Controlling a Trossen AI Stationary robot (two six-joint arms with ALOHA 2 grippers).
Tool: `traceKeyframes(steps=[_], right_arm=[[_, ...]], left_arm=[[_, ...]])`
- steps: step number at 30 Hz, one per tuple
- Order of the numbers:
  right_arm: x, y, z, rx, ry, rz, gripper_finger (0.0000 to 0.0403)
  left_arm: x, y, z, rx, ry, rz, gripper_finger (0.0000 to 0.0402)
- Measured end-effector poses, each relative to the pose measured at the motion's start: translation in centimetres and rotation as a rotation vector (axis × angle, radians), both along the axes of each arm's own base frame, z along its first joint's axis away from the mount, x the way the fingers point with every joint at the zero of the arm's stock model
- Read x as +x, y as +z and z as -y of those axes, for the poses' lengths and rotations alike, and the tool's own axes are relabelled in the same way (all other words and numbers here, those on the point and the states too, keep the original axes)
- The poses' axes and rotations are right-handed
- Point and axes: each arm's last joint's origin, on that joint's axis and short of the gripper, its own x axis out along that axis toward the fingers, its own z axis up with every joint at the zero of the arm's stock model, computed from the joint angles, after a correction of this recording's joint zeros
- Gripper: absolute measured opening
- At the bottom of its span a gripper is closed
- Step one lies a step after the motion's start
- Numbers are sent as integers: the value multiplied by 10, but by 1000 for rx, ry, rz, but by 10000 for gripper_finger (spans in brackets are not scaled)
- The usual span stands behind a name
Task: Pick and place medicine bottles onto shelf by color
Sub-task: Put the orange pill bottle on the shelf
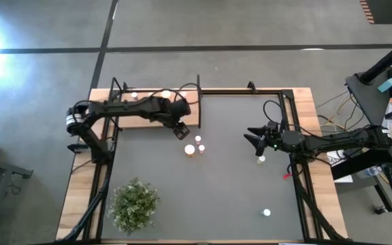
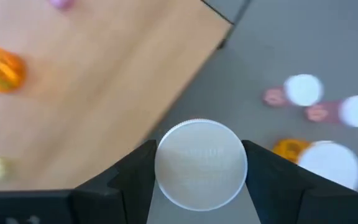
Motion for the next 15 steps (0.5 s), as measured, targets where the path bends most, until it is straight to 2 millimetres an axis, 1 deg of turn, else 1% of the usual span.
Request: traceKeyframes(steps=[9, 15], right_arm=[[0, 0, 0, 0, 0, -3, 228], [0, 0, 0, 0, 0, -3, 228]], left_arm=[[-15, -1, -36, 32, 0, -55, 198], [-24, -3, -59, 27, 70, -52, 197]])
